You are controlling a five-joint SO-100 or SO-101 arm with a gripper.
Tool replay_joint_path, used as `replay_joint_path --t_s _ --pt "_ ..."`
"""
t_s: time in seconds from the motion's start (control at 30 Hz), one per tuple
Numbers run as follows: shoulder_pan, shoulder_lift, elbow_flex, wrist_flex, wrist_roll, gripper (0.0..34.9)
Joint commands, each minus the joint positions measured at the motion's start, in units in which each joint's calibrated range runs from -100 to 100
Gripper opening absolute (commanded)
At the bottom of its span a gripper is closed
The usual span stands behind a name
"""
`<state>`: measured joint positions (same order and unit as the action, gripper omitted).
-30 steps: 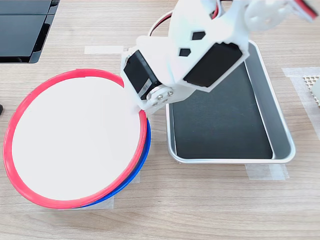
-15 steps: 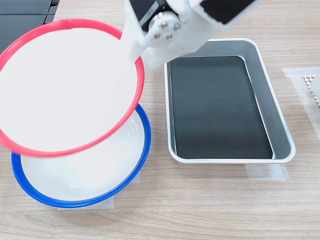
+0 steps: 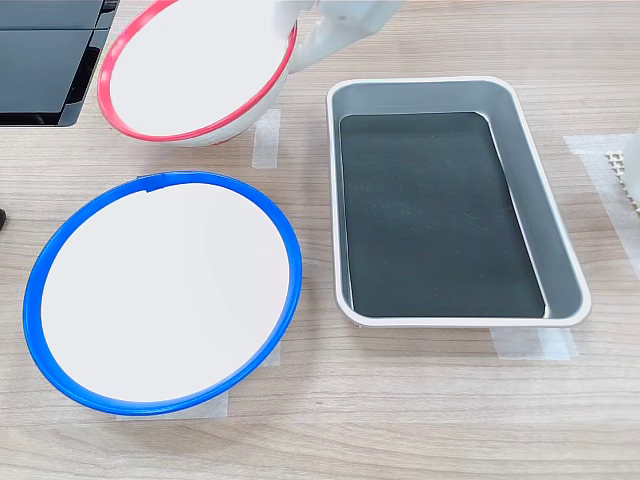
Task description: Lift the stacked dish and set it down on the table.
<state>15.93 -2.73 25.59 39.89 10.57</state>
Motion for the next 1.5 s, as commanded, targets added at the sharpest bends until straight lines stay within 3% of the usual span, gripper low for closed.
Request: replay_joint_path --t_s 0.0,0.8,0.83,0.87,0.9,1.0,1.07,1.27,1.47 --pt "0.8 1.9 -3.0 -3.9 0.4 0.0" --pt "-1.1 6.1 2.8 -12.2 1.2 0.2" --pt "-1.1 6.2 3.0 -12.3 1.3 0.6" --pt "-0.9 6.2 3.5 -12.3 1.4 4.5" --pt "-0.8 6.2 3.7 -12.2 1.5 6.2" --pt "-0.4 5.9 4.1 -11.9 1.9 5.2" --pt "-0.3 5.4 4.8 -11.8 2.2 7.6" --pt "0.8 2.3 5.3 -6.8 3.9 5.9" --pt "1.2 -4.6 6.0 3.1 5.5 6.9"
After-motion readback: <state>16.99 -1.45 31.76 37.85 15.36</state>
